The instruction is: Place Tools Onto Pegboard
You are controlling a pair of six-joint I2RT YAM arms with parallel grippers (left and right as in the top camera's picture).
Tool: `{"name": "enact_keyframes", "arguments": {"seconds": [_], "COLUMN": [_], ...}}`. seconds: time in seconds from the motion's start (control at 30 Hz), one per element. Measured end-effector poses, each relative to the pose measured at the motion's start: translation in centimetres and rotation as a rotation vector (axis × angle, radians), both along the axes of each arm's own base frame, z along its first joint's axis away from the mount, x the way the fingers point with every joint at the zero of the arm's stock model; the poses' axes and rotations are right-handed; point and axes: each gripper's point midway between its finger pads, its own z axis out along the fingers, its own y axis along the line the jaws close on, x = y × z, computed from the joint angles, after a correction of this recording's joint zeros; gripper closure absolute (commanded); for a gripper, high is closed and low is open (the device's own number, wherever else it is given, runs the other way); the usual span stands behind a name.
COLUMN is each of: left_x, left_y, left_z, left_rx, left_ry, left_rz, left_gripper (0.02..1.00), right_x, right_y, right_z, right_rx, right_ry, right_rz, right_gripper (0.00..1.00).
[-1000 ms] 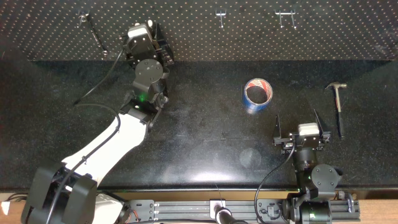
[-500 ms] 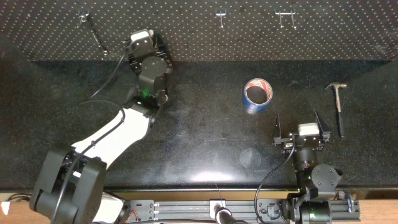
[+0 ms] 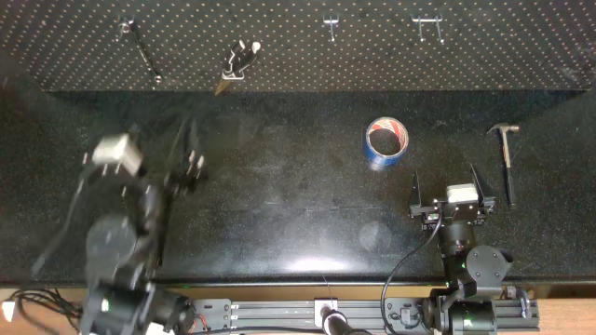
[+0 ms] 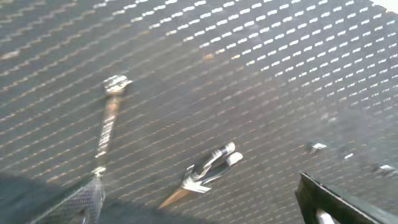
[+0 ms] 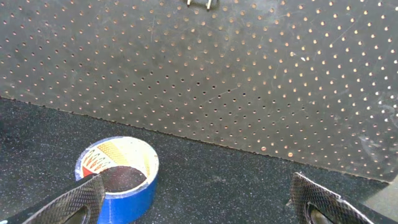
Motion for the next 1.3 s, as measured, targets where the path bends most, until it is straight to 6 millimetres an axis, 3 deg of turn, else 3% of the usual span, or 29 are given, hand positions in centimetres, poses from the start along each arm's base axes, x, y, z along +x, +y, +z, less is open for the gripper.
{"name": "enact_keyframes", "arguments": {"seconds": [0.03, 0.13, 0.33, 0.47, 0.57, 1.07, 1.2, 1.27, 1.3], "left_x": [-1.8, -2.8, -4.3, -3.6, -3.6, -3.6, -3.6, -3.6, -3.6], "left_y": [1.6, 2.3, 1.9, 2.5, 3.4, 3.4, 3.4, 3.4, 3.4], "left_z": [-2.1, -6.6, -7.7, -14.3, -14.6, -14.6, -14.6, -14.6, -14.6], "left_rx": [-0.002, 0.03, 0.196, 0.237, 0.244, 0.247, 0.247, 0.247, 0.247], "left_ry": [-0.023, -0.002, -0.156, 0.026, 0.039, 0.038, 0.038, 0.04, 0.039], "left_rz": [0.026, -0.019, -0.06, -0.057, -0.021, -0.022, -0.022, -0.022, -0.022], "left_gripper": [0.023, 0.023, 0.023, 0.02, 0.023, 0.023, 0.023, 0.023, 0.025], "right_x": [0.0, 0.0, 0.0, 0.0, 0.0, 0.0, 0.0, -0.8, -1.1], "right_y": [0.0, 0.0, 0.0, 0.0, 0.0, 0.0, 0.0, 0.0, 0.1], "right_z": [0.0, 0.0, 0.0, 0.0, 0.0, 0.2, -0.1, -0.9, -0.1], "right_rx": [0.0, 0.0, 0.0, 0.0, 0.0, 0.0, 0.07, 0.086, 0.102], "right_ry": [0.0, 0.001, 0.0, 0.0, 0.0, -0.008, 0.01, 0.183, 0.316], "right_rz": [0.0, 0.0, 0.0, 0.0, 0.0, 0.0, -0.005, -0.014, -0.013], "right_gripper": [0.025, 0.027, 0.025, 0.025, 0.025, 0.027, 0.025, 0.029, 0.027]}}
